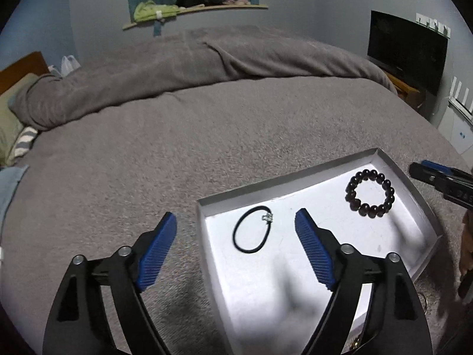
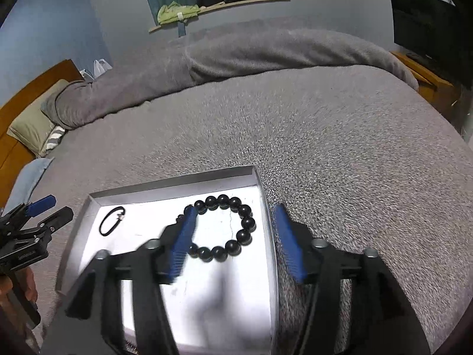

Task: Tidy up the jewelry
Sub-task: 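Open both grippers to drop the hair tie and bead bracelet in the tray, then move both open grippers back over the remaining jewelry pile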

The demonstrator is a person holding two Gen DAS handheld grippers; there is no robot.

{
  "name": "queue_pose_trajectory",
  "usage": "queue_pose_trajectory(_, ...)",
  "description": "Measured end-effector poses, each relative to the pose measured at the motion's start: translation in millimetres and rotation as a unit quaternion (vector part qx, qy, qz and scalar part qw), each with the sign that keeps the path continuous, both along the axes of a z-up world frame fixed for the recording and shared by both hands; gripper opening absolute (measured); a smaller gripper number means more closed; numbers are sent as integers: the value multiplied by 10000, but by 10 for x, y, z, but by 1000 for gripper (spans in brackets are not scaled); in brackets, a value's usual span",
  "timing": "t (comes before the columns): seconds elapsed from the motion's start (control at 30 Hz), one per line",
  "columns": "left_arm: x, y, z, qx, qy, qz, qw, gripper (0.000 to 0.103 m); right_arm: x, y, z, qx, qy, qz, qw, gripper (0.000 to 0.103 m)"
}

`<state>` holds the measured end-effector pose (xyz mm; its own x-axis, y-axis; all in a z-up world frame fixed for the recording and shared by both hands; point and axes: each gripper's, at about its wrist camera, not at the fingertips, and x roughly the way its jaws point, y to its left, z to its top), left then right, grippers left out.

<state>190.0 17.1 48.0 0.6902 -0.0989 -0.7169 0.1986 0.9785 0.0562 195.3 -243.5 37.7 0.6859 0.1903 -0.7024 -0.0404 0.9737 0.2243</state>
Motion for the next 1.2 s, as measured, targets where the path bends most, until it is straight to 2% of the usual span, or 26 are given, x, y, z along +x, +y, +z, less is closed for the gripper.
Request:
queue_pose_trajectory(0.13,-140,17,117,46,-97,57,9999,90,-229,5,159,-109,-210,54,9997,89)
queue_pose_trajectory(0.27,-391,98,212,-112,-268,49,9996,93,-535,-3,286,-278,-503,91,9983,97)
queue_pose_trajectory(0.47,-793,169,341,-242,-441,-21,9987,95,-971,-65,420,-305,-715,86,9969,97)
queue_pose_trajectory(0.63,-1088,176,451,-161,-612,-63,9980,95,-1246,-132,511,-195,-785,41,9967,97)
queue_pose_trajectory(0.73,-1258,229,478,-362,-634,-75,9973,95,-1403,-180,546,-120,-849,-20,9963,97)
queue_pose_trajectory(0.9,-1487,314,443,-478,-608,5,9970,95,-1608,-214,535,-297,-872,-83,9957,97)
queue_pose_trajectory(1.2,-1772,360,232,-358,-475,112,9982,96,-1841,-217,411,-315,-777,42,9965,97)
